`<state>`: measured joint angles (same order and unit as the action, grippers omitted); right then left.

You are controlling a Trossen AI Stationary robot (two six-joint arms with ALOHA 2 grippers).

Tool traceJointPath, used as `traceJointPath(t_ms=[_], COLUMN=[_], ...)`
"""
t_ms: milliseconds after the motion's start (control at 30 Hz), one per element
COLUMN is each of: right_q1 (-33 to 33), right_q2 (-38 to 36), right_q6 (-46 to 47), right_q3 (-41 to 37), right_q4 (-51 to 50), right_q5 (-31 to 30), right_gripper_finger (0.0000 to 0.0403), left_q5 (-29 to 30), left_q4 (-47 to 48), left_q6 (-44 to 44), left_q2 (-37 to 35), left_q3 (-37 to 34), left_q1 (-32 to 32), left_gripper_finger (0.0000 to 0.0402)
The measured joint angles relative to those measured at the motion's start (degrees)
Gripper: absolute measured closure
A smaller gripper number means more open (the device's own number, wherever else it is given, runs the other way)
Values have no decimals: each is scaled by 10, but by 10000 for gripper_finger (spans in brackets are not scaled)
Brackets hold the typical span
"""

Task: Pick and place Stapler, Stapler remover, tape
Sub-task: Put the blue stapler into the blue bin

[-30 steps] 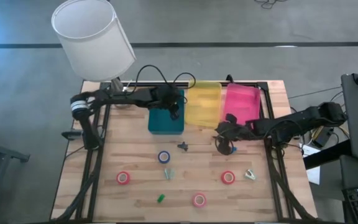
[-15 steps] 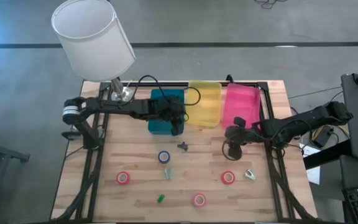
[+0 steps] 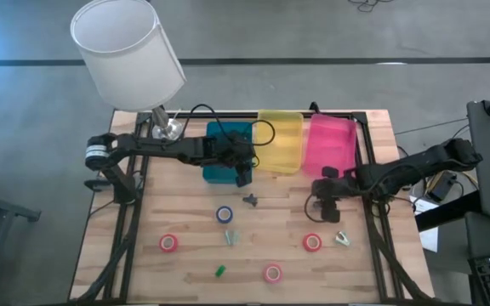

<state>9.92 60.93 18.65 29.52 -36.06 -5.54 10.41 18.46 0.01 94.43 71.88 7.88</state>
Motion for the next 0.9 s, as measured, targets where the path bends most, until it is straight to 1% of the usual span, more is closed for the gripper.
traceJointPath(t_ms=[167, 300, 533, 633, 700, 767, 800, 900], right_q1=[0, 0, 0, 0, 0, 0, 0, 0], right_q2=[0, -1, -2, -3, -3, -3, -1, 9], right_q6=[7, 7, 6, 1, -1, -6, -17, -60], right_q3=[-31, -48, -57, -55, -56, -58, -62, -73], right_q4=[2, 29, 42, 46, 60, 102, 139, 269], right_q5=[2, 7, 25, 24, 5, -24, -36, -47], right_gripper_finger=[257, 257, 265, 268, 268, 266, 264, 259], left_q5=[0, 0, 0, 0, 0, 0, 0, 0], left_q4=[0, 0, 0, 0, 0, 0, 0, 0], left_q6=[0, 0, 0, 0, 1, 1, 1, 2], left_q2=[0, 0, 0, 0, 0, 0, 0, 0], left_q3=[0, 0, 0, 0, 0, 0, 0, 0], left_q1=[0, 0, 0, 0, 0, 0, 0, 0], left_gripper_finger=[264, 264, 264, 264, 264, 264, 264, 264])
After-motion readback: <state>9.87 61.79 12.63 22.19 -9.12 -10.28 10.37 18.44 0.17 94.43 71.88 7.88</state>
